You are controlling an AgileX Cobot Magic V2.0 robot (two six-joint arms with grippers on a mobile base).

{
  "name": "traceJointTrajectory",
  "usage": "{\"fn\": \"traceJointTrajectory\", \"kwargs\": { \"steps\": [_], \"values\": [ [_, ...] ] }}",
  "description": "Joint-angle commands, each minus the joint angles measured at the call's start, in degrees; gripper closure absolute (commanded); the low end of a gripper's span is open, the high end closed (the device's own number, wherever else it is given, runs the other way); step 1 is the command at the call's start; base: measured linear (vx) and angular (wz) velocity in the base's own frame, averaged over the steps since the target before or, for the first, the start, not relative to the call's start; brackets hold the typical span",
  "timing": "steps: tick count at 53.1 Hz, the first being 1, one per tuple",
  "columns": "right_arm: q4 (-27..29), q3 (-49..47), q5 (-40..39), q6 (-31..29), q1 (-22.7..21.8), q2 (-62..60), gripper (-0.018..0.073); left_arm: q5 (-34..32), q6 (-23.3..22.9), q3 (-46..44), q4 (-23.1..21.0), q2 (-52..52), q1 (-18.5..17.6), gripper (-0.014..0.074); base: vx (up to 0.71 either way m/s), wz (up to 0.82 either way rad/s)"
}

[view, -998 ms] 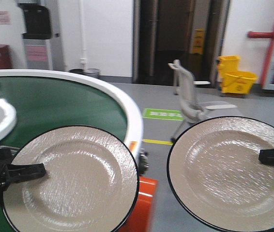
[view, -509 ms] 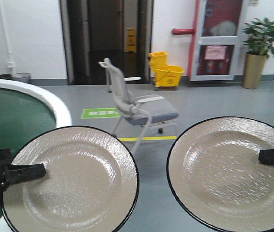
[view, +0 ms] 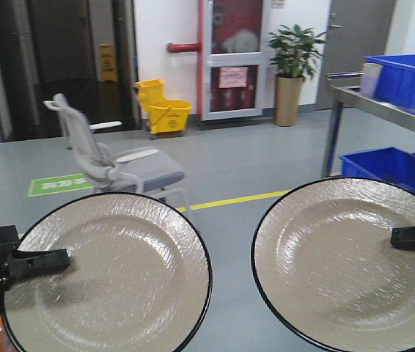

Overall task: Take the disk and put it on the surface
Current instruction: 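Hold both plates while the base drives to the steel table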

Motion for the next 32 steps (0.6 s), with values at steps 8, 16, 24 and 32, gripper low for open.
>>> {"fn": "traceJointTrajectory", "kwargs": {
  "steps": [8,16,24,32],
  "values": [
    [6.95,-2.01,0.2,0.12,-0.16,-2.13,0.0568,2.54,-0.88,-1.96,-6.63,-2.06,0.0,0.0604,0.17,-0.39],
    [6.95,-2.01,0.44,0.12,-0.16,-2.13,0.0568,2.54,-0.88,-1.96,-6.63,-2.06,0.0,0.0604,0.22,-0.33],
    [6.95,-2.01,1.26,0.12,-0.16,-2.13,0.0568,2.54,-0.88,-1.96,-6.58,-2.06,0.0,0.0604,0.27,-0.22],
    [6.95,-2.01,2.1,0.12,-0.16,-2.13,0.0568,2.54,-0.88,-1.96,-6.58,-2.06,0.0,0.0604,0.35,-0.11]
  ]
}}
